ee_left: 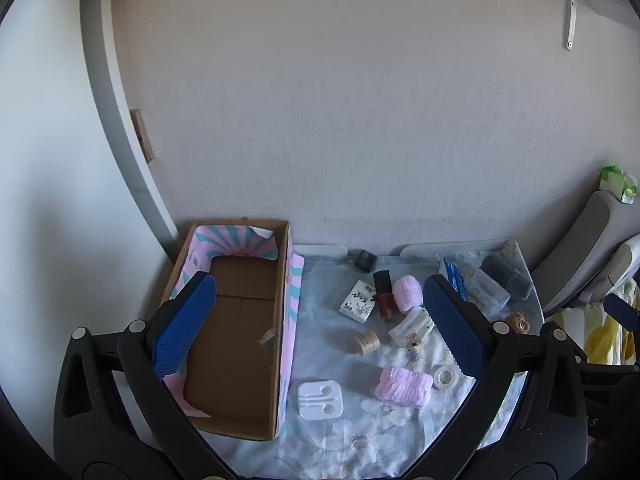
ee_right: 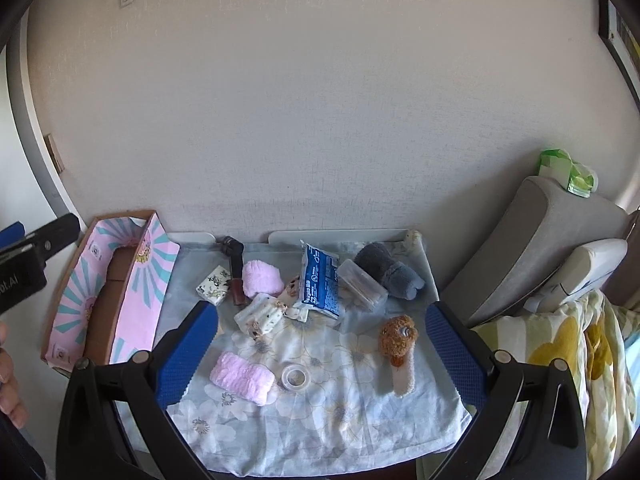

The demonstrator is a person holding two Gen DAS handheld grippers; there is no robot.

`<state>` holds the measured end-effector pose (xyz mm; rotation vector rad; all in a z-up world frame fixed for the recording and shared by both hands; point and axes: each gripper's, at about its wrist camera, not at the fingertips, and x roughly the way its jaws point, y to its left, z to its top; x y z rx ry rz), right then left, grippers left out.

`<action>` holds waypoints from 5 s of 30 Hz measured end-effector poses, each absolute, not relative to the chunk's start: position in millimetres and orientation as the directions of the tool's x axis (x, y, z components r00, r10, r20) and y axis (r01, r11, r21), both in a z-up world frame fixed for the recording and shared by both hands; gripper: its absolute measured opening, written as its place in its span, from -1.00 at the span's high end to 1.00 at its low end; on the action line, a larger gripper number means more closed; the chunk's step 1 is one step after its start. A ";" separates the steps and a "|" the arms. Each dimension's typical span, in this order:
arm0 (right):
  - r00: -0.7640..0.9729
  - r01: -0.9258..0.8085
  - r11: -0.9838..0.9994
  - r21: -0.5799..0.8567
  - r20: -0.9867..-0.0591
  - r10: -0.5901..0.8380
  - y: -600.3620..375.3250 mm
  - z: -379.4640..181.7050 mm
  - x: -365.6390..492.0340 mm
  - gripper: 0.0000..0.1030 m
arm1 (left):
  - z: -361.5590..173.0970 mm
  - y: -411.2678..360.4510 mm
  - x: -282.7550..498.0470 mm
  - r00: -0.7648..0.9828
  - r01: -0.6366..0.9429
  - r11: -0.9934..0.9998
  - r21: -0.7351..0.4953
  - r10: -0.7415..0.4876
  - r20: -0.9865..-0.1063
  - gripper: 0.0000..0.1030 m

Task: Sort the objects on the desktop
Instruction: 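Move both tools toward the items on the cloth, then grasp the pink fluffy pouch with left tool while right tool grasps the brown plush toy, then lower both held items into the cardboard box and open both tools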

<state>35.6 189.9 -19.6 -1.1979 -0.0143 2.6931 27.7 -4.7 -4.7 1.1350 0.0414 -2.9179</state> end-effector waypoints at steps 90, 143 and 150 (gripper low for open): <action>-0.373 -0.111 -0.993 0.024 -0.928 0.019 337.7 -209.3 11.5 0.43 | -223.0 97.2 29.9 -0.458 -0.235 -0.958 -0.161 0.256 -0.851 0.58; -0.385 0.583 -0.801 0.136 -0.822 -0.419 -1.1 -28.4 -137.8 0.43 | -70.6 -111.6 13.3 -0.625 0.114 -0.989 -0.098 0.005 -0.781 0.58; -0.275 0.629 -0.761 0.161 -0.869 -0.411 -56.7 -58.5 -154.2 0.43 | -91.9 -134.5 15.6 -0.576 0.144 -0.985 -0.093 -0.007 -0.817 0.58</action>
